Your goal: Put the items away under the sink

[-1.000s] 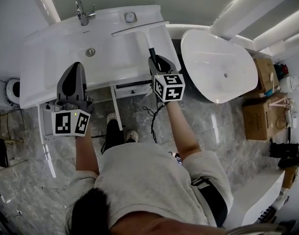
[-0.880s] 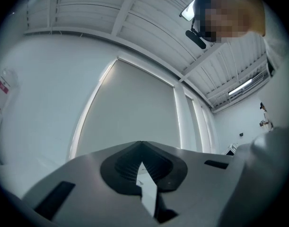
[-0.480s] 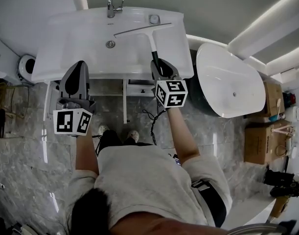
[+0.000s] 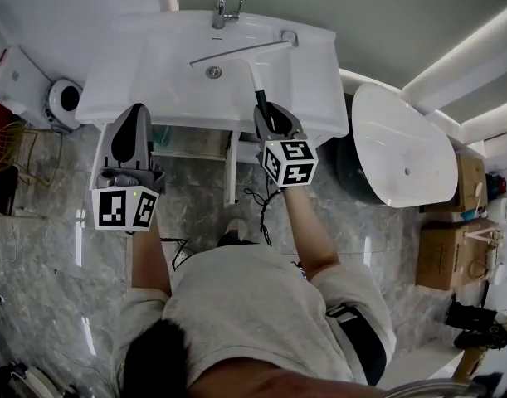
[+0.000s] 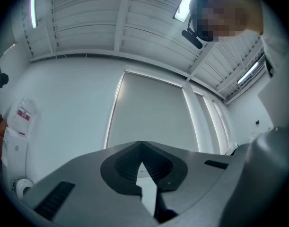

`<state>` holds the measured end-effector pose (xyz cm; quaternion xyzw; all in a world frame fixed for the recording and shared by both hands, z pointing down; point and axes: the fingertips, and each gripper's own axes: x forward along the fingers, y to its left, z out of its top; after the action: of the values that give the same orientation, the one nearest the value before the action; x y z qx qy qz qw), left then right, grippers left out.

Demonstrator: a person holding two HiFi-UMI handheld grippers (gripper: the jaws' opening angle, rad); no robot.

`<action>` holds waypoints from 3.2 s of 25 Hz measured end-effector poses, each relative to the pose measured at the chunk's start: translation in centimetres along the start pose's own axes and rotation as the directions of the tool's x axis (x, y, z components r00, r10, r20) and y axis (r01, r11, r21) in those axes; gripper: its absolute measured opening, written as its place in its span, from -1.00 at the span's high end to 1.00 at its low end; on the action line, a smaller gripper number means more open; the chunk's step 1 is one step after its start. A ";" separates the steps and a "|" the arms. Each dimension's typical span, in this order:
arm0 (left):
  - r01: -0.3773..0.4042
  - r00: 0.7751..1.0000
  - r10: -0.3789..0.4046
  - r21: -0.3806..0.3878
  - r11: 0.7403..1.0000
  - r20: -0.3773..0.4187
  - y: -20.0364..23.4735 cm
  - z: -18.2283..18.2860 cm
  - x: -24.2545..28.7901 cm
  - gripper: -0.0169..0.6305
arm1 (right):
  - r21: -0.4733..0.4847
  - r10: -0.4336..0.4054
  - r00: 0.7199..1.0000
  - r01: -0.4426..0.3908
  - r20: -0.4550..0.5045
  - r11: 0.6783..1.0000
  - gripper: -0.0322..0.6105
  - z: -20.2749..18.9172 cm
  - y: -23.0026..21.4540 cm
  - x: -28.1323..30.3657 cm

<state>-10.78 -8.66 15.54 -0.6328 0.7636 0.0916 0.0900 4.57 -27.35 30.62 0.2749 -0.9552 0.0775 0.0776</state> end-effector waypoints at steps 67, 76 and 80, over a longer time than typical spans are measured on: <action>-0.119 0.980 0.106 -0.068 0.991 -0.168 19.6 -6.3 -23.0 0.92 | 0.157 0.087 0.945 -0.038 -0.315 0.987 0.58 -25.3 28.9 2.7; -0.094 0.975 0.075 -0.085 0.992 -0.209 20.3 -12.0 -20.7 0.93 | 0.172 0.072 0.916 -0.003 -0.396 0.985 0.58 -31.7 26.9 6.0; -0.086 0.974 0.064 -0.095 0.992 -0.217 20.6 -14.5 -19.5 0.93 | 0.173 0.054 0.910 0.019 -0.411 0.985 0.58 -34.4 25.7 7.9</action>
<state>-27.80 9.99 35.03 -0.6135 0.7864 0.0661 -0.0289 -12.17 -3.34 62.97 0.2493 -0.9091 0.2174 0.2532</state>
